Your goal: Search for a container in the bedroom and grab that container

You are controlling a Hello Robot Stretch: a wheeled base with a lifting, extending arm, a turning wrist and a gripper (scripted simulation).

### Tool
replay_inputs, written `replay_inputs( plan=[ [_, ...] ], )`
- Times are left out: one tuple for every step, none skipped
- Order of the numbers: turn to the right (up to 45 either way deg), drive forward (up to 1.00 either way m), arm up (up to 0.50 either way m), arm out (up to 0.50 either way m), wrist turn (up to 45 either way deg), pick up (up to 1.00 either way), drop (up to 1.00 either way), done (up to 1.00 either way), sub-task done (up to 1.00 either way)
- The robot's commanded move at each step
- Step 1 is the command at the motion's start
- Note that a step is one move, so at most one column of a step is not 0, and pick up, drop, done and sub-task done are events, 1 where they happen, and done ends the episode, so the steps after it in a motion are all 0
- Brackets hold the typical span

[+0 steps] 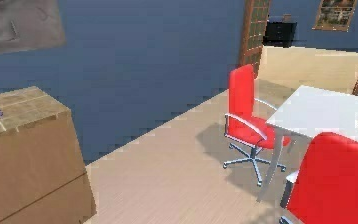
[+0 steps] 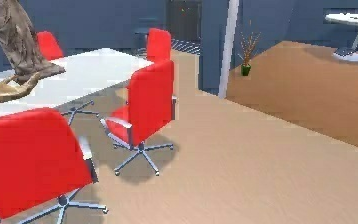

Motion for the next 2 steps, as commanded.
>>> replay_inputs(
  plan=[
    [0.0, 1.00, 0.00, 0.00, 0.0, 0.00, 0.00, 0.00, 0.00],
    [0.0, 0.85, 0.00, 0.00, 0.0, 0.00, 0.00, 0.00, 0.00]
  ],
)
